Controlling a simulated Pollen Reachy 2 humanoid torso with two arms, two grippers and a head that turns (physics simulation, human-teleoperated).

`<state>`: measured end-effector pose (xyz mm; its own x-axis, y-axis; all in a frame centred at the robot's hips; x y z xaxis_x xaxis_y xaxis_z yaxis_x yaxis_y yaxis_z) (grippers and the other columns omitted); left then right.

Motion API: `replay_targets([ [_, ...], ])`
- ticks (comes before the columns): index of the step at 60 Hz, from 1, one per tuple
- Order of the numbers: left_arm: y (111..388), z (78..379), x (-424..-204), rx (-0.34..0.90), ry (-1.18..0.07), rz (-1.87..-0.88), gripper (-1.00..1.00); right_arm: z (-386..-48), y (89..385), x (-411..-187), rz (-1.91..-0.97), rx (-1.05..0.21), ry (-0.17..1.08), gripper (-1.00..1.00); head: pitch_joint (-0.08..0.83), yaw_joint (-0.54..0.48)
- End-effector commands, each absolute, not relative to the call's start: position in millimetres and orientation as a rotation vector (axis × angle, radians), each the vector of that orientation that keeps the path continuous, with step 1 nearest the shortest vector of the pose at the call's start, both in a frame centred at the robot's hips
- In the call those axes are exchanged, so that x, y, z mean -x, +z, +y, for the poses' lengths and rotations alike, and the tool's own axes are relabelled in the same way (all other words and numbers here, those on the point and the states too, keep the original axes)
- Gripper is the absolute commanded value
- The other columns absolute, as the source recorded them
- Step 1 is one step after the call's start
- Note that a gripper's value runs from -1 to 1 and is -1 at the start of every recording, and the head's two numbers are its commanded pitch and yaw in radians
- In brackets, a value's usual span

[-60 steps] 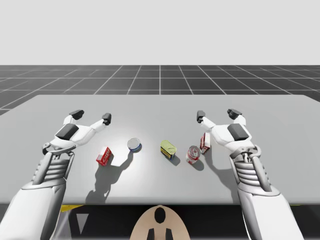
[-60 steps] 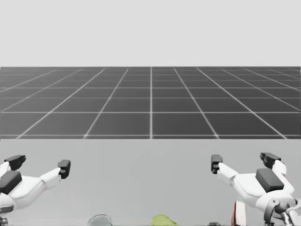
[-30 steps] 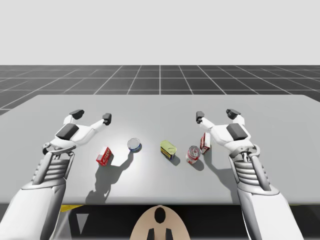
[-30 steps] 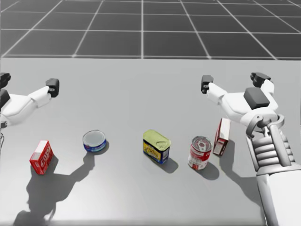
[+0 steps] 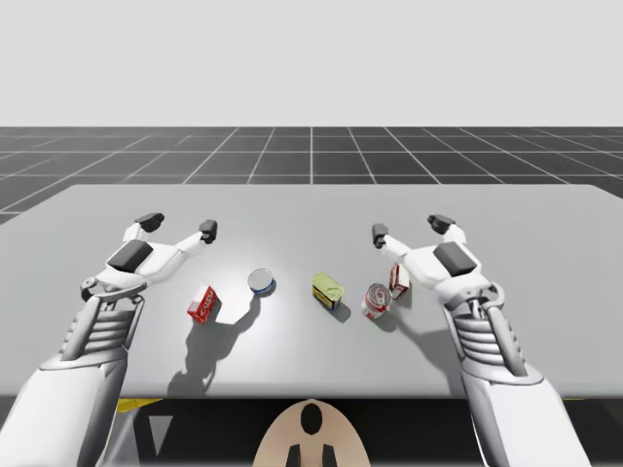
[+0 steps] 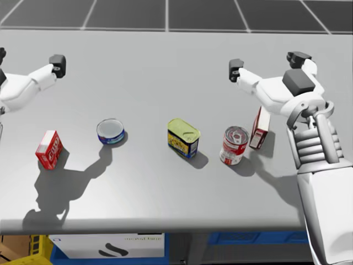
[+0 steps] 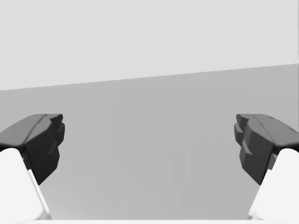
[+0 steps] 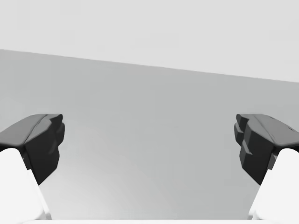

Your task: Lift the meat can off the table.

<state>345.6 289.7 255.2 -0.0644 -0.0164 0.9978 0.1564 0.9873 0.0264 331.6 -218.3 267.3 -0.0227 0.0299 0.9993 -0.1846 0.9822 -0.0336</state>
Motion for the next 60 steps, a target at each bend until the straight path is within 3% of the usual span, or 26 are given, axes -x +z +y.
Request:
replay_targets([
  [1,256,289,-345,0.115,-0.134,-1.632,-1.0,-206,274,-325,-1.497,-0.204,0.317,-1.0,0.674,-0.04],
  [11,257,289,-345,0.119,-0.127,-1.634,-1.0,-194,287,-316,-1.38,-0.322,0.575,-1.0,0.679,-0.04],
  [21,257,290,-344,0.122,-0.123,-1.636,-1.0,-182,292,-312,-1.227,-0.424,0.673,-1.0,0.678,-0.04],
  [30,257,290,-344,0.123,-0.124,-1.635,-1.0,-168,279,-314,-1.064,-0.533,0.746,-1.0,0.678,-0.04],
  [42,256,289,-345,0.122,-0.127,-1.63,-1.0,-149,265,-316,-0.959,-0.472,0.806,-1.0,0.681,-0.04],
  [51,257,289,-345,0.121,-0.125,-1.633,-1.0,-130,263,-316,-0.83,-0.441,0.822,-1.0,0.679,-0.03],
  [60,257,290,-344,0.121,-0.126,-1.634,-1.0,-120,254,-324,-0.78,-0.363,0.816,-1.0,0.679,-0.03],
])
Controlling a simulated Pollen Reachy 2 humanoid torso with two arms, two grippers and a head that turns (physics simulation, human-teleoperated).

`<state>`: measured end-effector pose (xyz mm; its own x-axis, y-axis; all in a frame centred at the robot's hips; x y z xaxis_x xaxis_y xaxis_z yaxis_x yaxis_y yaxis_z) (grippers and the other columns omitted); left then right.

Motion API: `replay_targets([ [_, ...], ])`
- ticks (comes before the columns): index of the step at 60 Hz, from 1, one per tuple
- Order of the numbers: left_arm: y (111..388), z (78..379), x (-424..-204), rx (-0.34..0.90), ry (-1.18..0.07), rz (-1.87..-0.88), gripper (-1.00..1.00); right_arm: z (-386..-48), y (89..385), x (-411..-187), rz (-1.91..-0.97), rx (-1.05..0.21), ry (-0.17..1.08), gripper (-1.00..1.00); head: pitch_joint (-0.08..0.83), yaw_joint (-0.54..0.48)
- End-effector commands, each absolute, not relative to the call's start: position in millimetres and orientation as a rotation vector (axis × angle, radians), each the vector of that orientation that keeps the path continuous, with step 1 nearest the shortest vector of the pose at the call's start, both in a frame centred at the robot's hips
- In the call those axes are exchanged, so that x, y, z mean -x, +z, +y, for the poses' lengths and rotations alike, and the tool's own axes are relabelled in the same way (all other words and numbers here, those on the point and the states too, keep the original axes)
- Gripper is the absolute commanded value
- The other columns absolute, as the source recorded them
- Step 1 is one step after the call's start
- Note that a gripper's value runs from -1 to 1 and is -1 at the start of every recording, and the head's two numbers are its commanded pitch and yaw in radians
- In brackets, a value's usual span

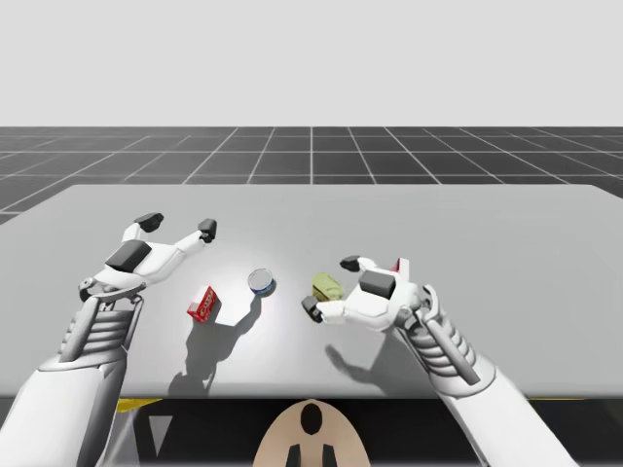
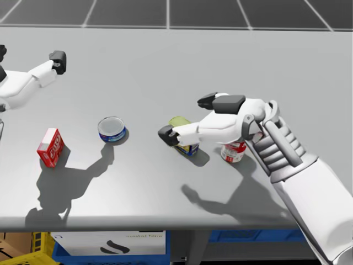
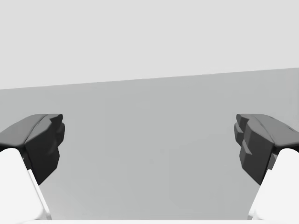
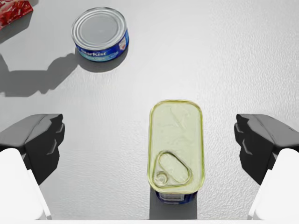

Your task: Lift the meat can off the table.

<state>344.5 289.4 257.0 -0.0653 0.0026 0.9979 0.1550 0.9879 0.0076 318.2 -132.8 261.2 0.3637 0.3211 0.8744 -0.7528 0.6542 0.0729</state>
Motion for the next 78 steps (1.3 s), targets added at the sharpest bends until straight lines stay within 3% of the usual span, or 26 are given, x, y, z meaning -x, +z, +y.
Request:
replay_targets([
  [1,257,290,-344,0.121,-0.125,-1.635,-1.0,-119,252,-326,-0.769,-0.356,0.817,-1.0,0.679,-0.03],
  [8,258,290,-344,0.121,-0.124,-1.636,-1.0,-114,245,-333,-0.708,-0.306,0.816,-1.0,0.68,-0.02],
  [45,261,291,-342,0.119,-0.116,-1.648,-1.0,-97,219,-360,-0.579,-0.184,0.86,-1.0,0.683,-0.02],
  [47,261,291,-342,0.119,-0.115,-1.649,-1.0,-97,218,-360,-0.579,-0.18,0.861,-0.85,0.683,-0.02],
  [48,261,291,-342,0.119,-0.114,-1.65,-1.0,-98,218,-359,-0.6,-0.144,0.863,-0.41,0.683,-0.02],
  [50,261,292,-342,0.119,-0.114,-1.65,-1.0,-98,218,-358,-0.619,-0.126,0.856,-0.15,0.683,-0.02],
  [52,261,292,-342,0.119,-0.113,-1.651,-1.0,-99,218,-357,-0.596,-0.132,0.854,0.81,0.683,-0.02],
  [53,261,292,-342,0.119,-0.113,-1.651,-1.0,-99,218,-357,-0.599,-0.13,0.853,0.93,0.683,-0.02],
  [65,261,292,-342,0.118,-0.111,-1.652,-1.0,-101,218,-356,-0.597,-0.11,0.864,1.0,0.666,-0.02],
  [78,262,293,-342,0.114,-0.106,-1.658,-1.0,-102,220,-357,-0.601,-0.125,0.852,0.99,0.47,-0.03],
])
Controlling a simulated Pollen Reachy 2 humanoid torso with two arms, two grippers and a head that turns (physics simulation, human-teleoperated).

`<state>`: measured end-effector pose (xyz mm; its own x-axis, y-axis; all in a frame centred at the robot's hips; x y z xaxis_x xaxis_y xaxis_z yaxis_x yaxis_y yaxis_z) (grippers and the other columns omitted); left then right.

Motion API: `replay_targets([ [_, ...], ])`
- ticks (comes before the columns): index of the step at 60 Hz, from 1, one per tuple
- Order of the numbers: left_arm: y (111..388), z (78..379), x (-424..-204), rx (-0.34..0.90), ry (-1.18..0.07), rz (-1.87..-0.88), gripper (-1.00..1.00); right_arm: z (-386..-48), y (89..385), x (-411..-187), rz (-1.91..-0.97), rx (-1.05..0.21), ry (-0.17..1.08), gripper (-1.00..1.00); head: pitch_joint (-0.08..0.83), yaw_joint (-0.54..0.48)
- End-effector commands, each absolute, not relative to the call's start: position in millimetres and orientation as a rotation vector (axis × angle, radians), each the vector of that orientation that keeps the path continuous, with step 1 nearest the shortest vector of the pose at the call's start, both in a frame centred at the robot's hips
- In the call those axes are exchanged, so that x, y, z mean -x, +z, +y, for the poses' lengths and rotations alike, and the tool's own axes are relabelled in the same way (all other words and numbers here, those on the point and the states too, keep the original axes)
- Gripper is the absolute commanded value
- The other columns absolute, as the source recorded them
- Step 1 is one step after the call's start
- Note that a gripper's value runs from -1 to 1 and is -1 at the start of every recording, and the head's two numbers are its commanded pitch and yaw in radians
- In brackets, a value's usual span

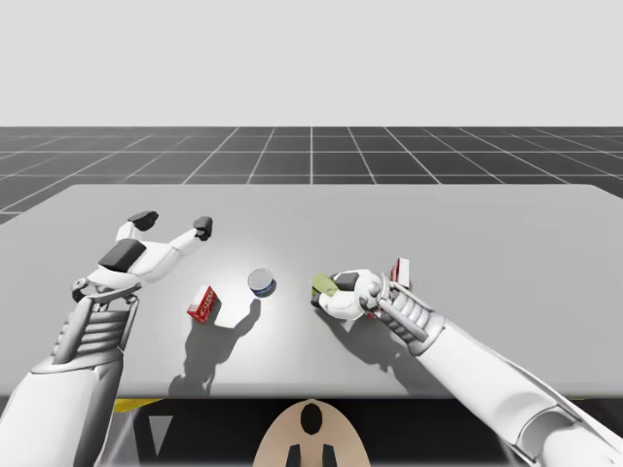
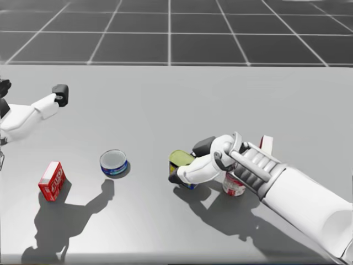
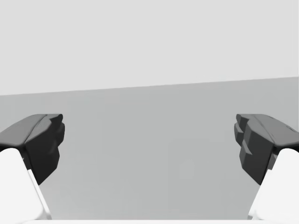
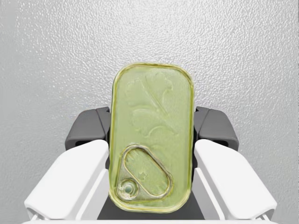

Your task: Lift the meat can off the table.

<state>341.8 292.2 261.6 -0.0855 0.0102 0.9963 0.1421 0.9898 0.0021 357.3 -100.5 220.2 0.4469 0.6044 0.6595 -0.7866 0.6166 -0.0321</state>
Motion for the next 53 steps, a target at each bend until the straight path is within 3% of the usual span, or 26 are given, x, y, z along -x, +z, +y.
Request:
replay_targets([
  [1,262,293,-342,0.113,-0.105,-1.658,-1.0,-102,220,-357,-0.601,-0.125,0.852,0.99,0.46,-0.04],
  [15,262,294,-341,0.111,-0.102,-1.657,-1.0,-104,225,-357,-0.622,-0.145,0.836,1.0,0.329,-0.04],
  [29,261,295,-343,0.106,-0.103,-1.659,-1.0,-112,275,-356,-0.789,-0.194,0.784,1.0,0.313,-0.05],
  [37,261,295,-343,0.104,-0.104,-1.66,-1.0,-117,315,-346,-0.935,-0.23,0.749,1.0,0.315,-0.05],
  [42,262,295,-343,0.101,-0.102,-1.665,-1.0,-123,344,-343,-1.08,-0.242,0.705,1.0,0.315,-0.05],
  [46,262,295,-343,0.1,-0.102,-1.667,-1.0,-132,375,-340,-1.278,-0.276,0.615,1.0,0.314,-0.05],
  [53,261,295,-343,0.097,-0.101,-1.665,-1.0,-142,407,-330,-1.487,-0.288,0.518,1.0,0.31,-0.05],
])
